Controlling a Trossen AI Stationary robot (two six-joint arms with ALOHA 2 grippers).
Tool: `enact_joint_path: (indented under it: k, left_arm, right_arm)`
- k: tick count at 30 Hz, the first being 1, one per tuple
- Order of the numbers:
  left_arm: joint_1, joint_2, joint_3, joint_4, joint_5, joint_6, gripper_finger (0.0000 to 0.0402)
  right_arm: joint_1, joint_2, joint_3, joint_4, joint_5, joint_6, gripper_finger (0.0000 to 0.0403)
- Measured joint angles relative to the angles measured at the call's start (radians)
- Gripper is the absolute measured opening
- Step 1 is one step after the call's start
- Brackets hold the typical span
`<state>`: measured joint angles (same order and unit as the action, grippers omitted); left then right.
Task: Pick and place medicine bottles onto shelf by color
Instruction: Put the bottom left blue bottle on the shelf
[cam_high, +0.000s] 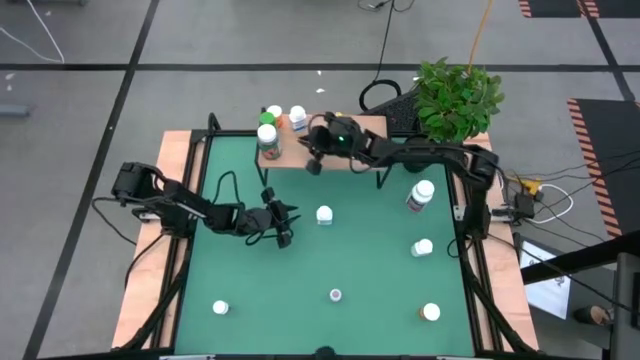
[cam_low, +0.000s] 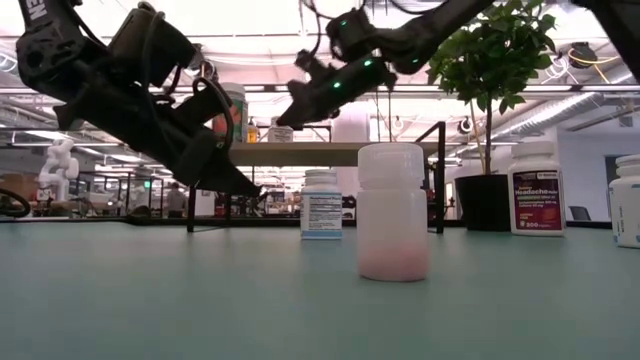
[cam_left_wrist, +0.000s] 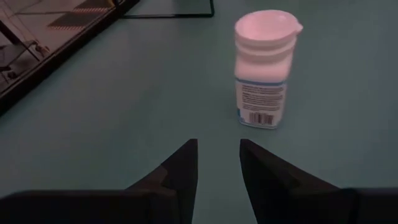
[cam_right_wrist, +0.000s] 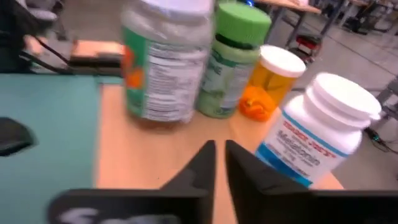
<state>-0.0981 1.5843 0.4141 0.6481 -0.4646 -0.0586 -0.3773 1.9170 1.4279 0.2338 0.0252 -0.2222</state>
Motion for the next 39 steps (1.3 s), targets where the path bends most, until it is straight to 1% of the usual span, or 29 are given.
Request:
enact_joint_path:
  k: [2,4,10,18,28,34,37,39]
  left_arm:
    - [0.01,0.0,0.0,0.001,0.0,0.008,0.0122]
    - [0.015,0.0,0.0,0.0,0.0,0.013,0.0122]
    - [0.021,0.0,0.0,-0.011,0.001,0.036,0.0122]
    - [0.019,0.0,0.0,0.004,0.001,0.031,0.0122]
    - [0.025,0.0,0.0,0.111,0.003,0.104,0.0122]
    - [0.036,-0.001,0.0,0.113,0.003,0.114,0.0122]
    - [0.036,-0.001,0.0,0.113,0.003,0.114,0.0122]
    - [0.036,-0.001,0.0,0.113,0.003,0.115,0.0122]
  right_arm:
    - [-0.006,0.035,0.041,-0.014,0.005,-0.008,0.0007]
    - [-0.009,0.059,0.064,-0.013,0.028,-0.006,0.0011]
    - [-0.015,0.104,0.076,0.053,0.053,0.005,0.0002]
    - [-0.029,0.142,0.114,0.083,0.052,0.015,0.0001]
    - [-0.06,0.144,0.116,0.085,0.051,-0.003,0.0]
    - [-0.079,0.144,0.116,0.09,0.048,-0.007,0.0]
    - [-0.086,0.144,0.116,0.091,0.021,-0.005,0.0]
    - [-0.086,0.144,0.116,0.085,0.021,-0.004,0.0]
